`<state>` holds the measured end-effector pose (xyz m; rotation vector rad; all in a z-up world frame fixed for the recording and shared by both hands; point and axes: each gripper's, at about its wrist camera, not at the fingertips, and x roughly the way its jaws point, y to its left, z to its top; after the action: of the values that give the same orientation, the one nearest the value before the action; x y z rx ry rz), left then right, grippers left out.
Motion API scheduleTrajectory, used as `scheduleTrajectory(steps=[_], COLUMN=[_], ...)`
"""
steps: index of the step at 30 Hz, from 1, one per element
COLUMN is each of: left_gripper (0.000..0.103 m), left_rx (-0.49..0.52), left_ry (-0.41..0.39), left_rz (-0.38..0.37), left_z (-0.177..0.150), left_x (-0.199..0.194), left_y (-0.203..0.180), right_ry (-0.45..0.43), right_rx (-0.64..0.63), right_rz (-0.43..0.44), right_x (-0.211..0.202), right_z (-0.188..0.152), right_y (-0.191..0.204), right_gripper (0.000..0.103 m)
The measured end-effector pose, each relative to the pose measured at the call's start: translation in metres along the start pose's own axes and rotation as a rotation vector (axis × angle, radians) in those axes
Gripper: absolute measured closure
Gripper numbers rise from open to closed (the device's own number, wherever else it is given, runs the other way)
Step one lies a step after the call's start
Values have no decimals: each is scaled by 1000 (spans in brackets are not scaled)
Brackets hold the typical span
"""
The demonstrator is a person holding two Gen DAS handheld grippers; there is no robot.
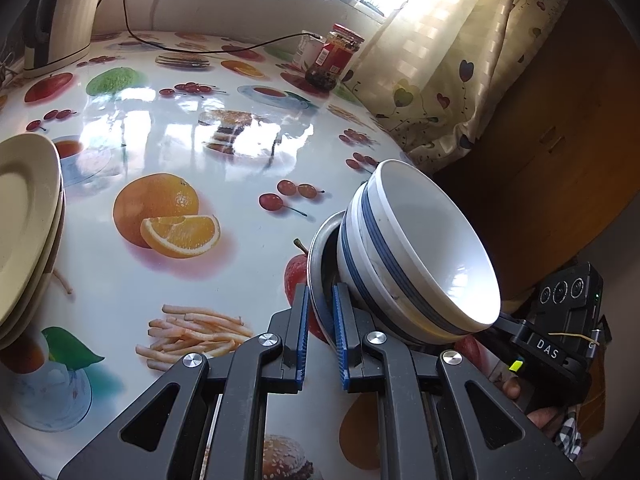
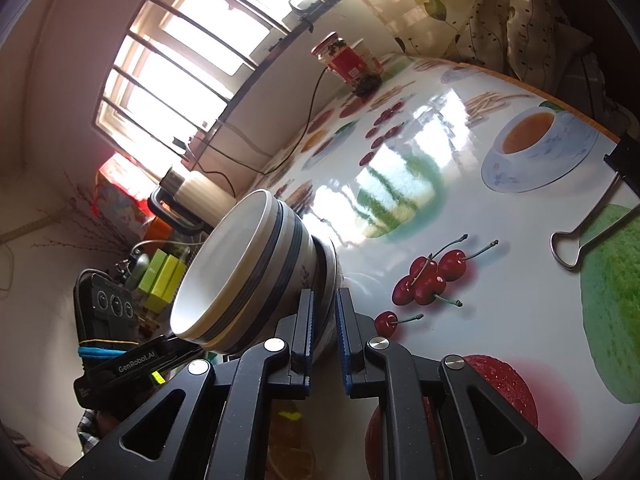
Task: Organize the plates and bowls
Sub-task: 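Lift the bowl stack and carry it toward the cream plate stack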
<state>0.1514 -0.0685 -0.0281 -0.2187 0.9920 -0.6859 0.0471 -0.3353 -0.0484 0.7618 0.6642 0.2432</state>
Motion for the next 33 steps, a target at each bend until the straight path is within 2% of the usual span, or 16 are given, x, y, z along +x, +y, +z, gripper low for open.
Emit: scheduleTrajectory(steps=[15, 33], left_gripper=[91, 91], left_rx=[6, 3], left_ry=[-17, -71], left_rz=[19, 47], left_z=[1, 14], left_x=[-6, -37], left_y=[-2, 1], right_ry=[-2, 4], right_rx=[-14, -61], right_rz=[25, 59], right_x=[0, 7], right_z=[3, 16], right_y=[5, 33], right_gripper=[91, 91])
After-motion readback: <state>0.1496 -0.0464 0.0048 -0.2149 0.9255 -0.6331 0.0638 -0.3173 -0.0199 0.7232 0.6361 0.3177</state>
